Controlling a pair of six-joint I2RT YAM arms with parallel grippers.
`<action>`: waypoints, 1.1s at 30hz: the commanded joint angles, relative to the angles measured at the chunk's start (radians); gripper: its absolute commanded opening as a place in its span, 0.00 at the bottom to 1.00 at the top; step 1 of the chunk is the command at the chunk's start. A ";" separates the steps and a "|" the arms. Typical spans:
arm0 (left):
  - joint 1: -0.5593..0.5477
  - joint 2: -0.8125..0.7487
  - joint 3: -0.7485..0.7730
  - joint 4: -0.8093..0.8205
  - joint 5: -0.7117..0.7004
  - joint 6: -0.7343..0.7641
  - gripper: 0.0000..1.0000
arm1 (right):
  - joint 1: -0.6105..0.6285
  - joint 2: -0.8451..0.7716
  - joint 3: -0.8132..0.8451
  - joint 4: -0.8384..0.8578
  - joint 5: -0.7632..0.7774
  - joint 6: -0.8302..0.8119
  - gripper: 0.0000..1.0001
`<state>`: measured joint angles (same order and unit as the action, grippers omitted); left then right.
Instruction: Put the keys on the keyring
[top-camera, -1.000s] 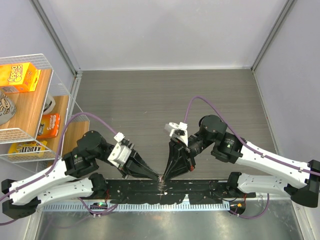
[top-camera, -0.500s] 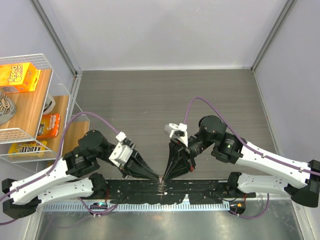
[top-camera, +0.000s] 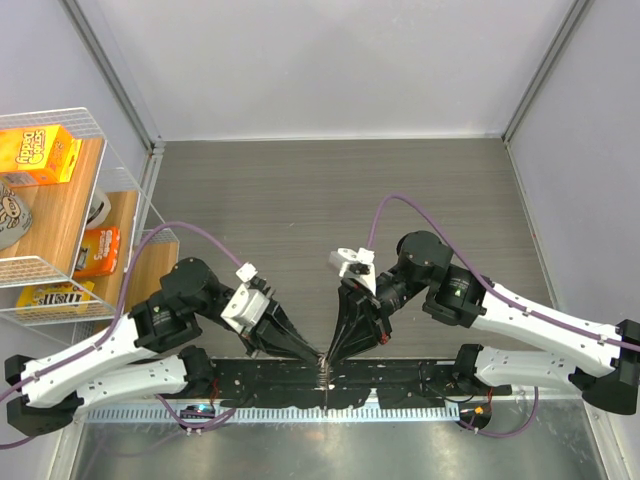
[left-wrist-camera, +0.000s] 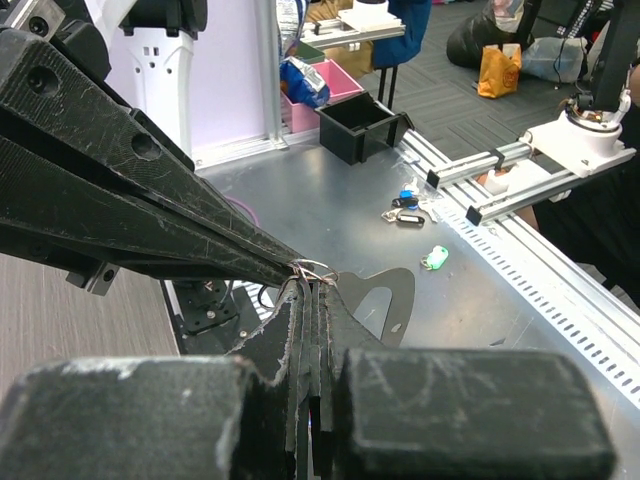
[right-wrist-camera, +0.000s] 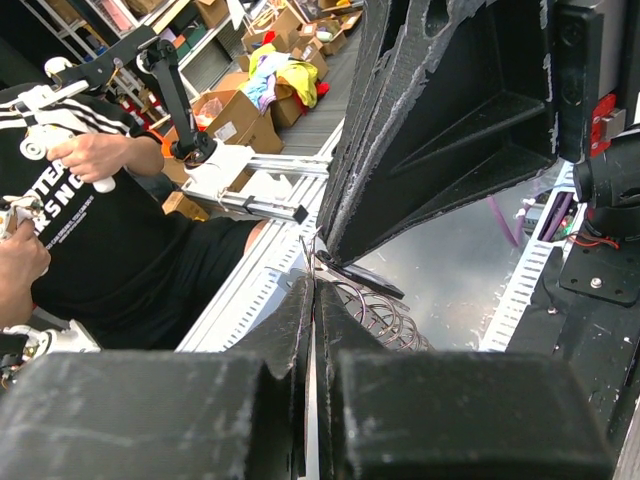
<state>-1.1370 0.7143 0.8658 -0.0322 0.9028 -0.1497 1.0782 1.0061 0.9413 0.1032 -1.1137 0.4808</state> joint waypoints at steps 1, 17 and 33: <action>-0.003 0.005 0.068 0.133 0.027 -0.004 0.00 | -0.006 0.032 0.027 -0.005 0.074 -0.030 0.05; -0.004 0.046 0.094 0.107 0.012 0.009 0.00 | -0.004 0.088 0.085 -0.005 0.043 -0.045 0.05; -0.004 0.103 0.111 0.035 -0.067 0.059 0.00 | -0.001 0.075 0.097 0.061 0.018 -0.008 0.05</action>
<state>-1.1355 0.7994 0.9447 -0.0223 0.8906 -0.1223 1.0801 1.0737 0.9989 0.0937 -1.1778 0.4706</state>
